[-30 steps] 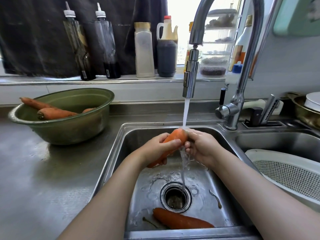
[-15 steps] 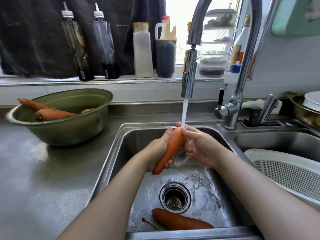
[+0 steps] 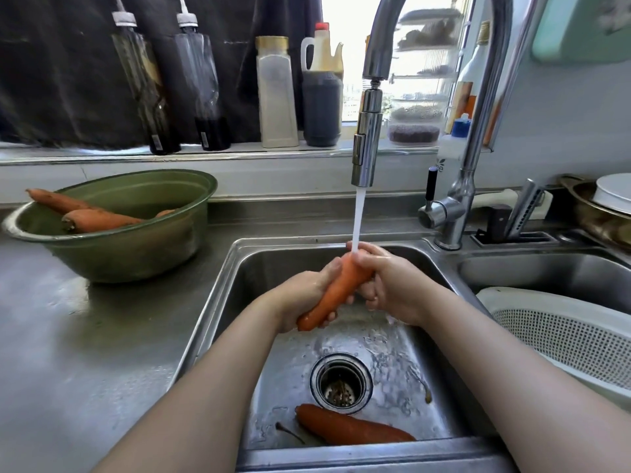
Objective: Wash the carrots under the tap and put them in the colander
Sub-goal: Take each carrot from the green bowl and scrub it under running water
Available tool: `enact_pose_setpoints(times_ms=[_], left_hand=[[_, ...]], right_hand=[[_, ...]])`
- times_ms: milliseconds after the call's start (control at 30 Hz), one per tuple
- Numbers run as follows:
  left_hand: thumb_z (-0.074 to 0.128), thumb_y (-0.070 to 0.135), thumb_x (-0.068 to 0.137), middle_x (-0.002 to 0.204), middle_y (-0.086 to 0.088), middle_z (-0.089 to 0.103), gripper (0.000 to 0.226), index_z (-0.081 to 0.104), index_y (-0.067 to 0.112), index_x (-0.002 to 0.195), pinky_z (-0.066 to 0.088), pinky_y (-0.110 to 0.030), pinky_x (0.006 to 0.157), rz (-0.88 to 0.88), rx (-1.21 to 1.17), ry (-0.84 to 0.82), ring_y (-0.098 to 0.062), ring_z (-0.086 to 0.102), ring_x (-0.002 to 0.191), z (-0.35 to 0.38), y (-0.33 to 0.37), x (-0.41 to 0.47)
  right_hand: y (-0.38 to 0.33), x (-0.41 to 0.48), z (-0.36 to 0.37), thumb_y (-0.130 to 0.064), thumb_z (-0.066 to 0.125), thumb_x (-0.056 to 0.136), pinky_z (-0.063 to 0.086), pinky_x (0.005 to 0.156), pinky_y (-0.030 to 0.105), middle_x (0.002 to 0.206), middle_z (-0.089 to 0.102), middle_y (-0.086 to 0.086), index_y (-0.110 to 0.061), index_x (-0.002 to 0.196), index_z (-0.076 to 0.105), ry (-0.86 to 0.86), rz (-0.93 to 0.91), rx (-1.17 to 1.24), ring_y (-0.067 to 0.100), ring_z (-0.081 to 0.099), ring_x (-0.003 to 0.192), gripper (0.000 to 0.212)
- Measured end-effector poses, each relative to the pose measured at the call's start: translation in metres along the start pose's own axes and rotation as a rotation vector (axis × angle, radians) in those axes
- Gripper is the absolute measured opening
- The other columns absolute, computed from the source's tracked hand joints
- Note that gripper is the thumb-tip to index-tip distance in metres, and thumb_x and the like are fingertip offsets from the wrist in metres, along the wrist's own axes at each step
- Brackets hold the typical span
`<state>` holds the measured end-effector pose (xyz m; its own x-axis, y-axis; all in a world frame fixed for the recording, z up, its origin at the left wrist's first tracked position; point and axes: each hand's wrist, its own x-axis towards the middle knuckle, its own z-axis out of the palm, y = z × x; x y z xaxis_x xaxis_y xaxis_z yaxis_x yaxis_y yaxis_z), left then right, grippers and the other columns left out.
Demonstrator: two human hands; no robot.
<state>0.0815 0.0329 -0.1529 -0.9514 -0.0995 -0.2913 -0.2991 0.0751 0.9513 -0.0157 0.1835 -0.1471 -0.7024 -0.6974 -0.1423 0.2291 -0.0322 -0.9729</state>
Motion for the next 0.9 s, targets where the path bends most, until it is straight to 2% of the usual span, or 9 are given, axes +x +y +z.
enact_pose_setpoints(times_ms=[133, 267, 333, 400, 500, 600, 700, 800, 900], left_hand=[[0.035, 0.071, 0.1, 0.07, -0.006, 0.061, 0.069, 0.062, 0.008, 0.105, 0.044, -0.022, 0.041, -0.059, -0.079, -0.038, -0.016, 0.053, 0.048, 0.004, 0.001, -0.002], [0.041, 0.066, 0.101, 0.072, -0.006, 0.059, 0.061, 0.058, 0.009, 0.113, 0.045, -0.021, 0.046, -0.096, -0.177, -0.125, -0.014, 0.052, 0.049, 0.013, 0.004, 0.002], [0.043, 0.05, 0.106, 0.081, -0.003, 0.061, 0.046, 0.057, 0.008, 0.118, 0.044, -0.018, 0.051, -0.085, -0.251, -0.189, -0.009, 0.051, 0.053, 0.014, 0.005, 0.004], [0.045, 0.036, 0.108, 0.092, -0.002, 0.066, 0.035, 0.058, 0.007, 0.123, 0.043, -0.016, 0.057, -0.066, -0.257, -0.207, -0.006, 0.049, 0.057, 0.01, 0.005, 0.005], [0.049, 0.042, 0.107, 0.087, -0.001, 0.068, 0.036, 0.058, 0.01, 0.122, 0.036, -0.017, 0.05, -0.089, -0.136, -0.152, -0.006, 0.044, 0.051, 0.007, 0.004, 0.008], [0.042, 0.059, 0.105, 0.065, -0.002, 0.057, 0.045, 0.057, 0.016, 0.109, 0.027, -0.018, 0.04, -0.145, -0.004, -0.005, -0.009, 0.036, 0.04, 0.005, 0.0, 0.009], [0.031, 0.058, 0.108, 0.056, -0.003, 0.047, 0.048, 0.053, 0.015, 0.102, 0.023, -0.016, 0.038, -0.176, -0.069, -0.017, -0.01, 0.031, 0.035, 0.0, -0.004, 0.006], [0.026, 0.049, 0.109, 0.055, -0.001, 0.043, 0.047, 0.049, 0.012, 0.091, 0.021, -0.018, 0.038, -0.179, -0.16, -0.09, -0.009, 0.028, 0.034, 0.004, 0.0, 0.006], [0.029, 0.038, 0.108, 0.065, -0.005, 0.053, 0.039, 0.052, 0.009, 0.096, 0.025, -0.02, 0.042, -0.125, -0.178, -0.118, -0.01, 0.032, 0.039, 0.013, 0.005, 0.007]], right_hand=[[0.001, -0.001, 0.012, -0.034, 0.061, 0.103, 0.039, 0.039, 0.021, 0.054, 0.061, -0.003, -0.017, 0.123, 0.06, 0.11, -0.067, -0.231, 0.011, 0.05, 0.042, 0.026], [0.003, 0.009, 0.018, -0.047, 0.052, 0.105, 0.055, 0.057, 0.029, 0.096, 0.071, 0.008, -0.026, 0.098, 0.066, 0.367, -0.064, -0.205, 0.024, 0.068, 0.079, 0.026], [0.002, 0.014, 0.015, -0.05, 0.048, 0.107, 0.057, 0.063, 0.034, 0.1, 0.073, 0.011, -0.026, 0.095, 0.068, 0.456, -0.034, -0.131, 0.029, 0.07, 0.087, 0.033], [0.002, 0.019, 0.007, -0.051, 0.042, 0.108, 0.053, 0.058, 0.034, 0.096, 0.073, 0.014, -0.023, 0.098, 0.07, 0.549, 0.03, -0.073, 0.031, 0.067, 0.076, 0.041], [0.006, 0.023, -0.004, -0.05, 0.032, 0.11, 0.047, 0.05, 0.03, 0.073, 0.062, 0.012, -0.019, 0.1, 0.07, 0.589, 0.073, -0.094, 0.024, 0.055, 0.055, 0.05], [0.008, 0.018, -0.007, -0.044, 0.037, 0.111, 0.036, 0.039, 0.019, 0.072, 0.055, 0.009, -0.02, 0.111, 0.064, 0.393, 0.09, -0.089, 0.014, 0.042, 0.039, 0.037], [0.005, 0.009, -0.004, -0.037, 0.061, 0.102, 0.037, 0.038, 0.019, 0.096, 0.066, 0.014, -0.021, 0.125, 0.06, 0.182, 0.095, -0.194, 0.014, 0.055, 0.043, 0.027], [0.007, 0.014, -0.002, -0.037, 0.06, 0.104, 0.034, 0.034, 0.019, 0.088, 0.066, 0.014, -0.016, 0.122, 0.06, 0.259, 0.074, -0.2, 0.013, 0.051, 0.038, 0.027], [0.008, 0.021, -0.006, -0.046, 0.046, 0.108, 0.032, 0.033, 0.016, 0.084, 0.061, 0.014, -0.019, 0.111, 0.062, 0.418, 0.137, -0.134, 0.012, 0.044, 0.034, 0.032]])
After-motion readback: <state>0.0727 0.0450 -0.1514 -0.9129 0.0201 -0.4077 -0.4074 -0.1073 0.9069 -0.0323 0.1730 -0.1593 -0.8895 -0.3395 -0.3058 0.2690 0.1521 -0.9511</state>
